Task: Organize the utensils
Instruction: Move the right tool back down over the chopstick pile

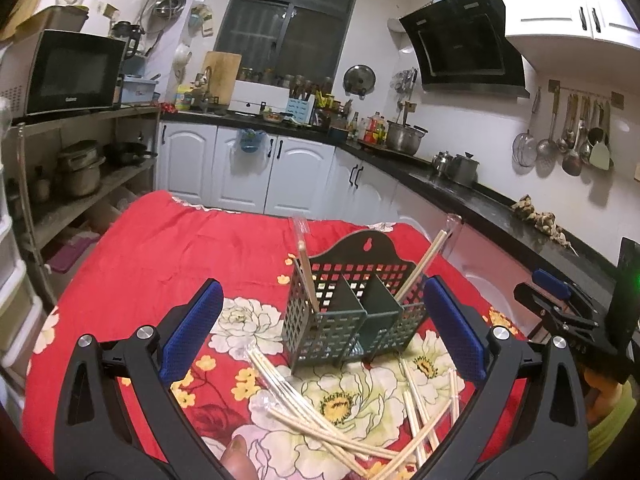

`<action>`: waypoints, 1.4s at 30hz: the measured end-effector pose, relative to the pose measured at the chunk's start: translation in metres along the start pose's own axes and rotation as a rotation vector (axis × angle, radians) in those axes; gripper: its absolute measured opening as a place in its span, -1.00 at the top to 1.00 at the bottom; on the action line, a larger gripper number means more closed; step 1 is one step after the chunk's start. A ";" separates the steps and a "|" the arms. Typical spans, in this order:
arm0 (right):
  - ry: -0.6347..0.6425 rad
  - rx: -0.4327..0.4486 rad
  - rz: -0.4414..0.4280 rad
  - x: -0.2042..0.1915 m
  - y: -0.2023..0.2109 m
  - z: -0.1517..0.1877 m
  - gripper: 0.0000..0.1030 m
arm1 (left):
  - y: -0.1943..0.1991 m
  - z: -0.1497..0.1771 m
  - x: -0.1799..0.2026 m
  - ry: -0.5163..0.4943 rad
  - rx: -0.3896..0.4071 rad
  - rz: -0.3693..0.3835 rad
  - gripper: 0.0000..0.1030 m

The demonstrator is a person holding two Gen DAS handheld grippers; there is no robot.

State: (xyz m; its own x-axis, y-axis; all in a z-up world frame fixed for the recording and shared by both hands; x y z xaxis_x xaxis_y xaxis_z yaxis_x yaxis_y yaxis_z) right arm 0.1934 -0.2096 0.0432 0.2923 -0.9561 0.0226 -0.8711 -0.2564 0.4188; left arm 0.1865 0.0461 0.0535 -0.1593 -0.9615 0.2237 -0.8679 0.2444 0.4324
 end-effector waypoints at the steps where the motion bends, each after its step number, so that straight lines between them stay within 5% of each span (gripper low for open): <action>1: -0.003 -0.005 -0.001 0.000 0.001 0.003 -0.51 | -0.001 0.002 0.001 -0.003 -0.004 0.001 -0.80; 26: 0.002 -0.132 -0.030 -0.007 -0.013 0.050 -0.51 | -0.031 0.058 -0.048 0.106 -0.179 -0.065 -0.80; 42: 0.003 -0.276 -0.075 -0.011 -0.026 0.102 -0.37 | -0.061 0.096 -0.052 0.150 -0.310 -0.021 -0.79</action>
State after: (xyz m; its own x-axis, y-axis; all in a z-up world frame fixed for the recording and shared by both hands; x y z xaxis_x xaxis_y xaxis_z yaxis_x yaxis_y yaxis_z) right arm 0.1731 -0.2066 -0.0603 0.3538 -0.9352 -0.0153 -0.7063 -0.2778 0.6511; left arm 0.2026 0.0690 -0.0686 -0.0518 -0.9434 0.3276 -0.6826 0.2729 0.6779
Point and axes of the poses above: each gripper's, at about its wrist camera, not at the fingertips, and y roughly against the way its jaws point, x to its right, z to its underside, the point moved 6 cm from there along -y, roughly the way its jaws point, and after that the axes turned 5 degrees about -x, right-handed, at the moved point
